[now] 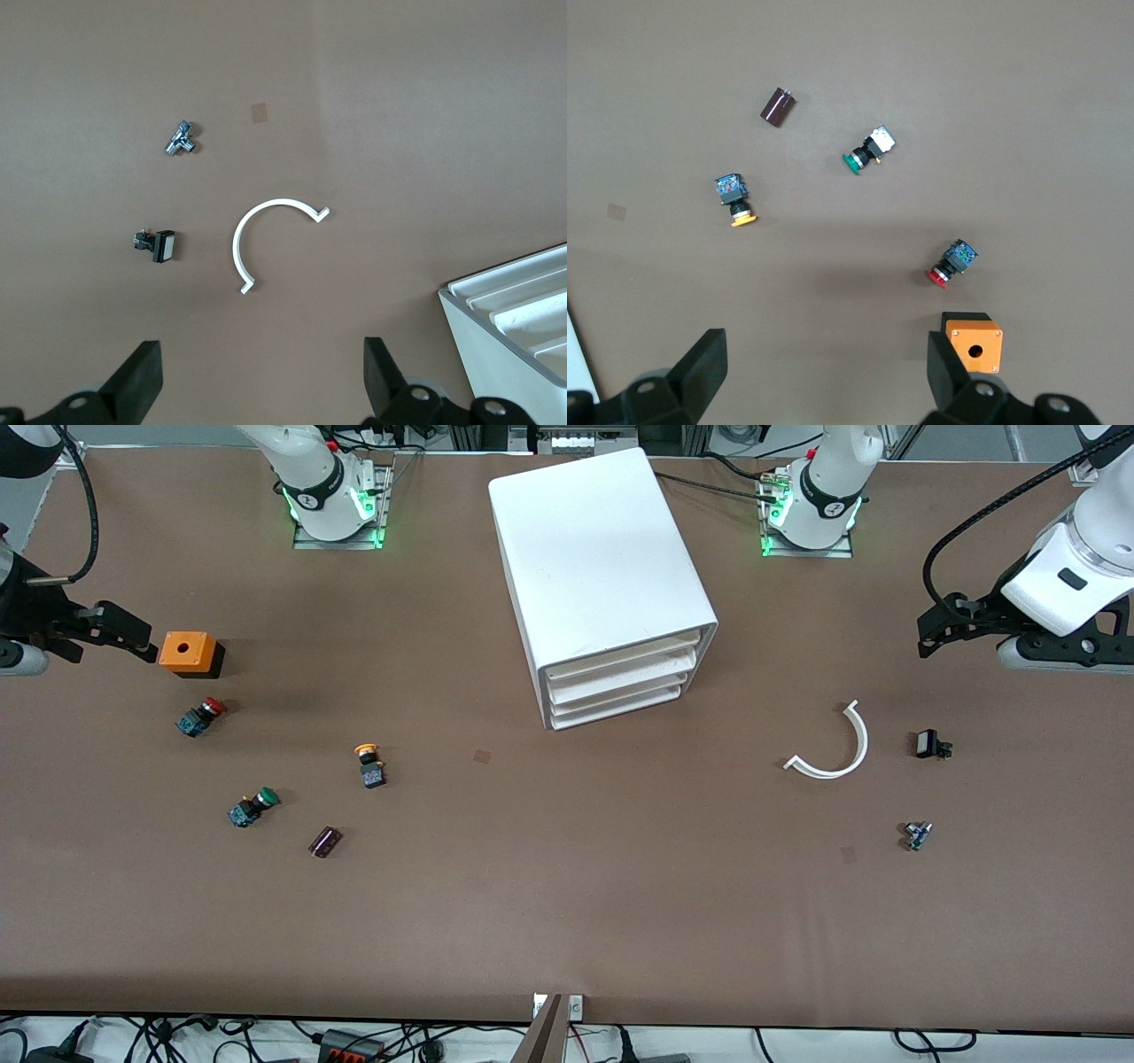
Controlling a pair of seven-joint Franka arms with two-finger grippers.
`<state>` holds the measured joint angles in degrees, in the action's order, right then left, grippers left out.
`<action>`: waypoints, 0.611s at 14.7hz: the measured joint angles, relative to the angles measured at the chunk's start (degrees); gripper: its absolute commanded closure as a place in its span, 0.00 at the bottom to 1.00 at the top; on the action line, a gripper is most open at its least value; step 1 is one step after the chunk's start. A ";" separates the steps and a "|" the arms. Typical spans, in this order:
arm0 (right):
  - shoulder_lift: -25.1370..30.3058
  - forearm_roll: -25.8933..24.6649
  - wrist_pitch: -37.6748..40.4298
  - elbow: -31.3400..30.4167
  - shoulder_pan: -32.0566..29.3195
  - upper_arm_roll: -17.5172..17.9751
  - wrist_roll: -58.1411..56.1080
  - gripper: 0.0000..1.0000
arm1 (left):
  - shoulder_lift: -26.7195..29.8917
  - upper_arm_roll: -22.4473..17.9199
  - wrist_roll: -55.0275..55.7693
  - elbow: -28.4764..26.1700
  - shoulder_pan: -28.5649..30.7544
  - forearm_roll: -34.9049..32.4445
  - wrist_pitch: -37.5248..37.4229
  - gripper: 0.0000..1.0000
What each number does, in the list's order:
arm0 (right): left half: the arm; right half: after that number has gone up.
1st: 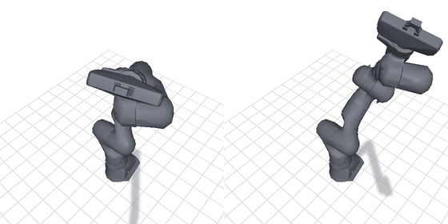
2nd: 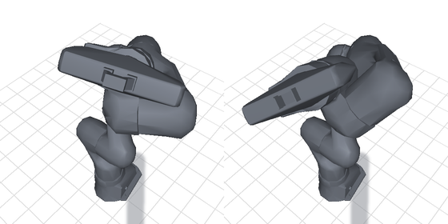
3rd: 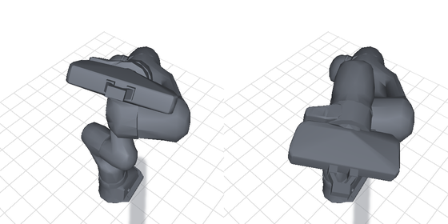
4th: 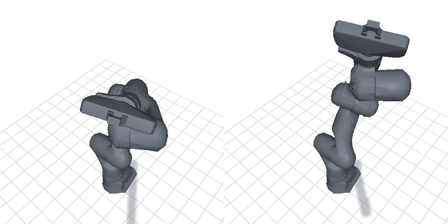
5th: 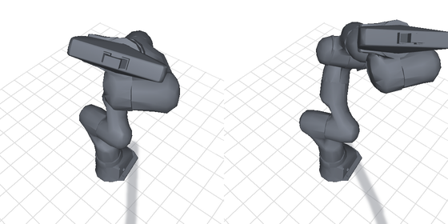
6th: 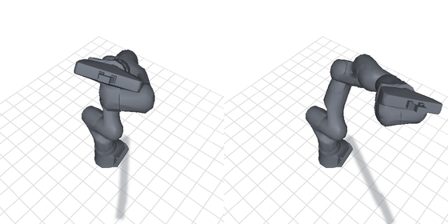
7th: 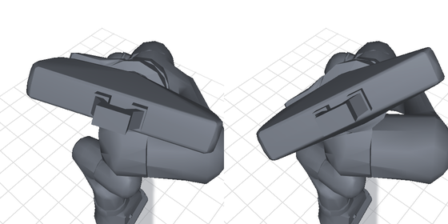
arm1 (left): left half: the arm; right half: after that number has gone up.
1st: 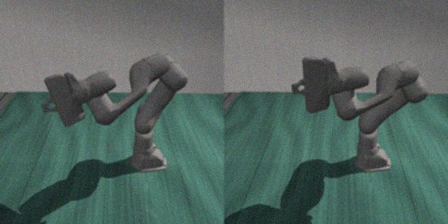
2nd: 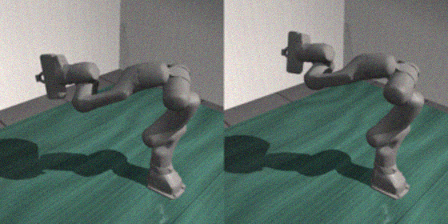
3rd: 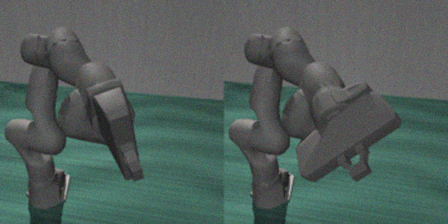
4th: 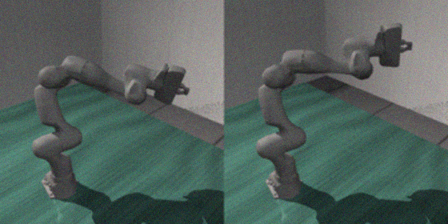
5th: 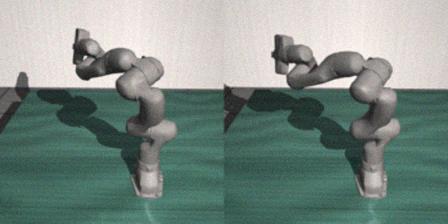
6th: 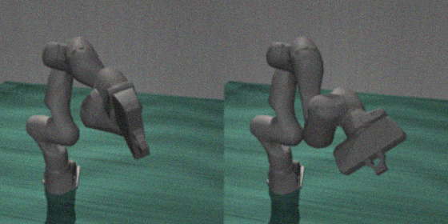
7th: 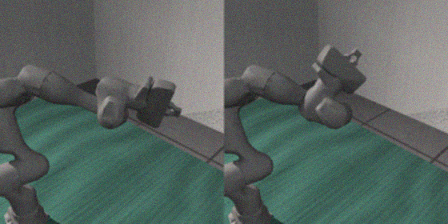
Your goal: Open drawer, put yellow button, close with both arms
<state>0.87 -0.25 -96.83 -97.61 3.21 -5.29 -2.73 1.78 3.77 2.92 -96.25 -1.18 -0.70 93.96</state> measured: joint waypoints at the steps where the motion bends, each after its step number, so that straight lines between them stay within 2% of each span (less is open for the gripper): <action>1: 0.00 0.00 0.00 0.00 0.00 0.00 0.00 0.00 | 0.00 0.00 0.00 0.00 0.00 0.00 0.00 0.00; 9: -0.04 0.00 0.00 -0.03 0.60 0.04 -0.12 0.00 | 0.00 0.00 0.00 0.00 -0.01 0.01 -0.09 0.00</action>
<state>0.82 -0.25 -96.83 -97.64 3.80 -5.26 -2.86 1.78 3.77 2.92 -96.25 -1.19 -0.69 93.87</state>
